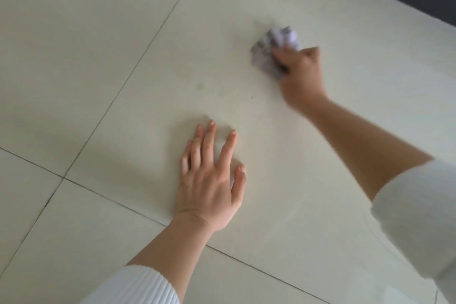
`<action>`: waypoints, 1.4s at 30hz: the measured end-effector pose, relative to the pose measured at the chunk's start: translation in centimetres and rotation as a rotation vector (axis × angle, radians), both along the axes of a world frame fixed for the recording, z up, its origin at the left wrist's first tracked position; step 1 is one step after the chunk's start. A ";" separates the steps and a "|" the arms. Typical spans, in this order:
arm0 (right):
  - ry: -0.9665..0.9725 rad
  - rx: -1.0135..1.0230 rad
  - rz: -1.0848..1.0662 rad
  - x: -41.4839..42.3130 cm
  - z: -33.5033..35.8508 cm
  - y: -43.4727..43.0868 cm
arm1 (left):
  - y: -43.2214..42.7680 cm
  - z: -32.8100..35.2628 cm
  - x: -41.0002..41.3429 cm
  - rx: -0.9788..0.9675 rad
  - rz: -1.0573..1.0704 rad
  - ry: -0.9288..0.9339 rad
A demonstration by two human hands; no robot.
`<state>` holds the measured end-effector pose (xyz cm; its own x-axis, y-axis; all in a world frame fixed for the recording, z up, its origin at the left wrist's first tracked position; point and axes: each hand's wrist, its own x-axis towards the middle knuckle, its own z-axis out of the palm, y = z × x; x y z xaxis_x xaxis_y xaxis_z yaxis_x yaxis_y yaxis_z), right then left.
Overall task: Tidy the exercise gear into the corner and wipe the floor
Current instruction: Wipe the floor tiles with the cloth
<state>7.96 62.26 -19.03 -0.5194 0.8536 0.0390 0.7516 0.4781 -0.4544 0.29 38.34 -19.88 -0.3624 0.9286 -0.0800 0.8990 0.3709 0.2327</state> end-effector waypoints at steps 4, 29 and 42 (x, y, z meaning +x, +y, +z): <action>0.050 -0.133 0.282 1.5 1.7 -6.9 | 0.0 -0.1 0.0 -0.003 0.006 -0.006; 0.029 -0.235 0.374 7.3 1.8 -24.4 | -2.2 1.4 -3.4 0.130 0.091 -0.700; -0.096 -0.086 -0.410 16.5 1.2 -21.2 | -15.8 1.8 -3.4 -0.272 -0.084 -0.117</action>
<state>24.50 41.04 -17.86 -0.1342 0.9882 -0.0736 0.9122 0.0942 -0.3987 -3.11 22.51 -18.10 -0.2592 0.8935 -0.3668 0.9022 0.3596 0.2383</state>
